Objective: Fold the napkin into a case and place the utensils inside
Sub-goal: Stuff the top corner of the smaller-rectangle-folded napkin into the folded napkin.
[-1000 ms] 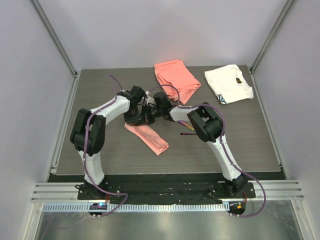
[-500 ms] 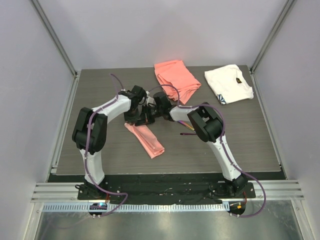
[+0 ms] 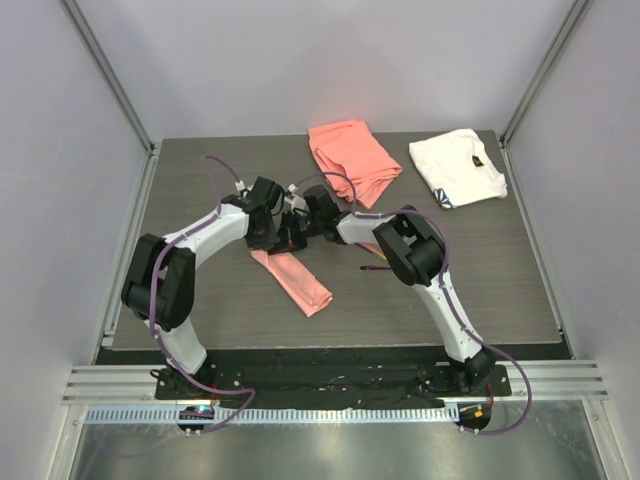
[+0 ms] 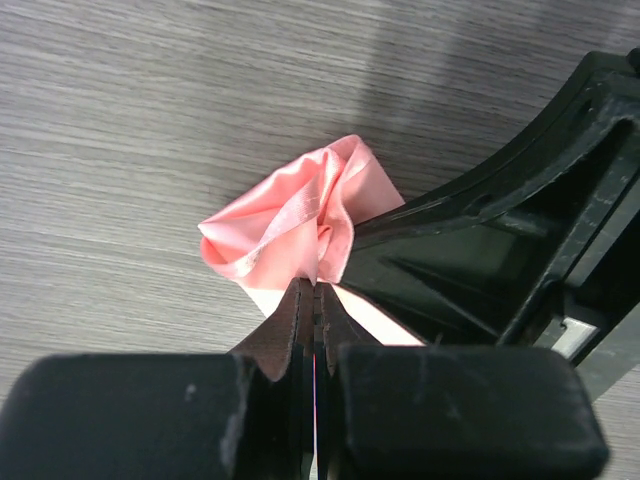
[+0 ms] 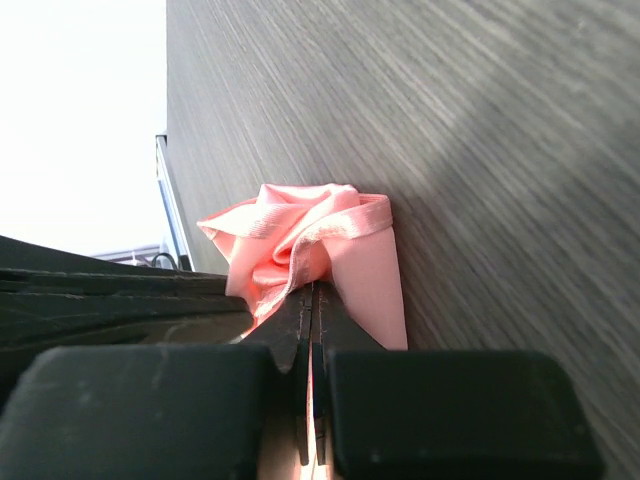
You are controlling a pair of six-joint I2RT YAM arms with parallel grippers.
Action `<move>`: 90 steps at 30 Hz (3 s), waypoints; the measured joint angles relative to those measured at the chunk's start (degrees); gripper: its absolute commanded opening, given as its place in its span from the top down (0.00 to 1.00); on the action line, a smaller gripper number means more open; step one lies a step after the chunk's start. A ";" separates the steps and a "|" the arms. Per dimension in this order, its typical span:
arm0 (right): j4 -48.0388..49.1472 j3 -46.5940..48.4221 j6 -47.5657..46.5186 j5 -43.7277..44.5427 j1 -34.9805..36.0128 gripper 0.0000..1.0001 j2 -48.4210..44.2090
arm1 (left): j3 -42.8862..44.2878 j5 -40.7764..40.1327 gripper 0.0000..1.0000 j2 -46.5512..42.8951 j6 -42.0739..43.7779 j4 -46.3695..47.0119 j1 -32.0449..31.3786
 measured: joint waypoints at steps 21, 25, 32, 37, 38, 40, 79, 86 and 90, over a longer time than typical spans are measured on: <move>4.07 4.02 6.47 -1.22 1.25 0.99 3.63 | -0.55 -2.14 1.00 0.94 -0.44 1.22 -0.15; 4.31 4.90 6.08 -2.75 1.16 0.99 5.22 | -0.59 -2.43 1.00 2.01 -0.44 1.31 -0.17; -1.29 7.52 0.13 -3.98 0.26 0.98 5.38 | -0.57 -2.45 1.00 2.14 -0.48 1.75 -0.33; 0.68 5.60 0.85 -5.77 -0.83 0.98 4.79 | -0.57 -1.60 1.00 2.14 -0.46 1.92 -0.46; 0.85 5.60 0.87 -5.92 -0.94 0.98 4.79 | -0.57 -1.53 1.00 2.14 -0.48 1.99 -0.44; 0.57 6.05 0.85 -6.16 -1.09 0.98 4.79 | -0.57 -1.33 1.00 2.14 -0.46 2.19 -0.44; -4.70 21.68 -2.36 -12.11 0.96 0.73 13.60 | 0.98 -2.43 1.00 2.47 2.84 -2.25 1.33; -16.68 27.80 -14.47 -8.74 1.86 0.97 14.16 | 2.54 -1.60 0.92 7.23 3.52 -4.76 1.38; -14.51 24.24 -14.08 -8.96 1.73 0.99 12.98 | 2.43 -0.83 0.71 5.62 2.12 -4.11 1.33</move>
